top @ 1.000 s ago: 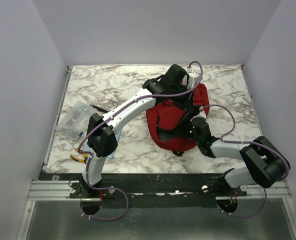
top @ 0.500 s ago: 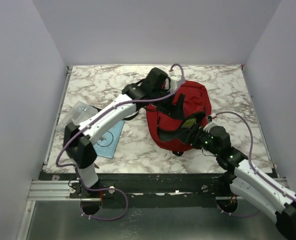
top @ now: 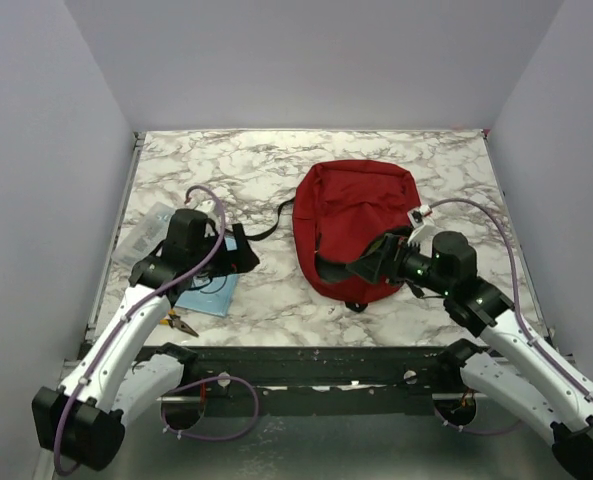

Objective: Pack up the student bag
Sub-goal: Place the book in the student bag, then adjust the book at the center of the board.

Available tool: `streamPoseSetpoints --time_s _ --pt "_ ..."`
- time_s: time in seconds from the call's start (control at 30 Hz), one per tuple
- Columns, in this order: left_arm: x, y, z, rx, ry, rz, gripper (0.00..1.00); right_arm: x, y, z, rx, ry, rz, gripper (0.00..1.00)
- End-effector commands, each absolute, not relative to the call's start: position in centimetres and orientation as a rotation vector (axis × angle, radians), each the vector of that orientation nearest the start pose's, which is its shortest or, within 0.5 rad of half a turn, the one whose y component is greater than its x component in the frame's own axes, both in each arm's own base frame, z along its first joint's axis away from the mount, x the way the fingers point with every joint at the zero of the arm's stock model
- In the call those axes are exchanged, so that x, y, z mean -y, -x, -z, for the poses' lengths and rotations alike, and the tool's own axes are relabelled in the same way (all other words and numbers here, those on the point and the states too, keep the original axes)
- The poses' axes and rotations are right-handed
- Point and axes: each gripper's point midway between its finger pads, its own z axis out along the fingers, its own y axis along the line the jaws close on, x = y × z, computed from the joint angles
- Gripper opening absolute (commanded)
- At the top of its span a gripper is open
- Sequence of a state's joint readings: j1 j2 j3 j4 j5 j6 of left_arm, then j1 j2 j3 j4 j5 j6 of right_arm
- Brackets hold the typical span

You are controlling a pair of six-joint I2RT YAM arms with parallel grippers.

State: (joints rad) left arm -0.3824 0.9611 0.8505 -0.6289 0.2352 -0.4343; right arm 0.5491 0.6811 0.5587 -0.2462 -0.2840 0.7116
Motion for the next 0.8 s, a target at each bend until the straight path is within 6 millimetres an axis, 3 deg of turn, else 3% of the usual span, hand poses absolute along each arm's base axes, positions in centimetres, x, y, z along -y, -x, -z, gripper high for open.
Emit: streamPoseSetpoints --time_s 0.0,0.23,0.37,0.53,0.63,0.77 --pt "10.4 -23.2 -14.7 -2.328 0.42 0.536 0.98 -23.5 -20.1 -23.8 -1.965 0.229 -1.189 0.92" --pt "6.2 -21.6 -10.1 -2.286 0.825 0.439 0.98 -29.3 -21.7 -25.1 -1.921 0.33 -1.27 0.92" --pt "4.6 -23.4 -10.5 -2.255 0.799 0.4 0.98 -34.3 -21.3 -24.1 -1.935 0.414 -1.272 0.91" --pt "2.2 -25.9 -10.1 -2.233 0.888 0.348 0.99 -39.4 -20.5 -20.7 -2.003 0.487 -1.309 0.91" --pt "-1.1 -26.9 -8.9 -2.147 1.045 0.237 0.98 -40.8 -20.4 -19.6 -2.006 0.469 -1.376 0.91" --pt "-3.5 -28.3 -8.9 -1.954 1.175 0.217 0.98 -41.2 -20.5 -18.6 -2.02 0.475 -1.377 0.91"
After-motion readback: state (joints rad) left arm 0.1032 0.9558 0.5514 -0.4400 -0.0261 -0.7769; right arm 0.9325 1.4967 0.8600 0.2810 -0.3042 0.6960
